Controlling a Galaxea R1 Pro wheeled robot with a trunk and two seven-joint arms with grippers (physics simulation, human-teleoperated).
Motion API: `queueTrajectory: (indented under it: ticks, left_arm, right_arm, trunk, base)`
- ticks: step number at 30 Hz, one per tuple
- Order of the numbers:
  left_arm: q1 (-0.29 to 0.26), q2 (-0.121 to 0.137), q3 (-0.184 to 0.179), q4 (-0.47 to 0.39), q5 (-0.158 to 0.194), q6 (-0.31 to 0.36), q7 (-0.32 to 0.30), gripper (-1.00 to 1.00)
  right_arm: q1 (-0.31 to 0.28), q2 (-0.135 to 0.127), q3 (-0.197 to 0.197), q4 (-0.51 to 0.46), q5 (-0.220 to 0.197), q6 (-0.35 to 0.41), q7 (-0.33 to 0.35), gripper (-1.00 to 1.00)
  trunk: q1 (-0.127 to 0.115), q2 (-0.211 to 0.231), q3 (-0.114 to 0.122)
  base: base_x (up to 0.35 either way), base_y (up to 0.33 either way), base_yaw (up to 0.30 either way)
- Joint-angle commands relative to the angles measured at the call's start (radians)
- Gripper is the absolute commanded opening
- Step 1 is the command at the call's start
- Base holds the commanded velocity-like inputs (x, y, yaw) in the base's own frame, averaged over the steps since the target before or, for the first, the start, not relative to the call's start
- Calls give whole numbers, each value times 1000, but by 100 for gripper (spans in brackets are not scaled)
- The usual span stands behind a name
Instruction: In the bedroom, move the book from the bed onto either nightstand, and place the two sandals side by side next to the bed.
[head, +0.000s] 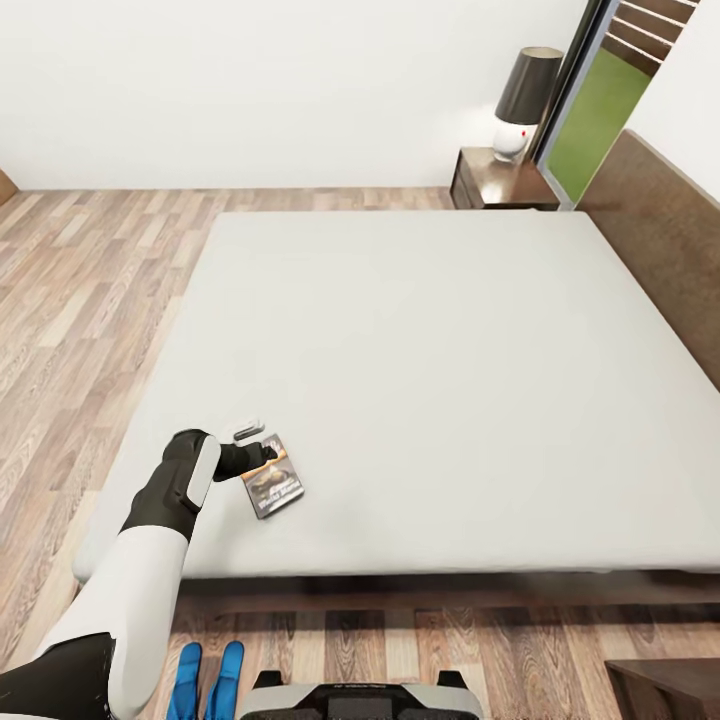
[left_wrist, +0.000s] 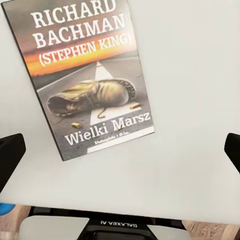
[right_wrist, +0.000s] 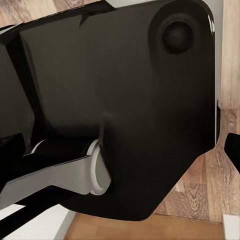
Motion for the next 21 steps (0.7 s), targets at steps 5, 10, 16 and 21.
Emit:
queueTrajectory:
  ticks: [5, 10, 16, 21]
  left_arm:
    - [0, -1, 3, -1, 9, 5, 7, 100]
    - [-1, -1, 0, -1, 9, 4, 7, 100]
    - [-1, -2, -1, -1, 9, 4, 7, 100]
    - [-1, -4, -3, -1, 11, 4, 6, 100]
  right_arm:
    - [-2, -2, 4, 5, -11, -7, 7, 100]
    - [-2, -4, 2, 4, -11, -6, 6, 100]
    - [-3, -36, -6, -43, -4, 11, 4, 100]
    - [-4, -81, -7, -207, -7, 135, 6, 100]
  trunk:
    - [0, -1, -7]
    - [0, -1, -9]
    - [0, -1, -9]
    - [0, -1, -9]
  base:
    - [0, 0, 0]
    - [0, 0, 0]
    - [0, 0, 0]
    - [0, 0, 0]
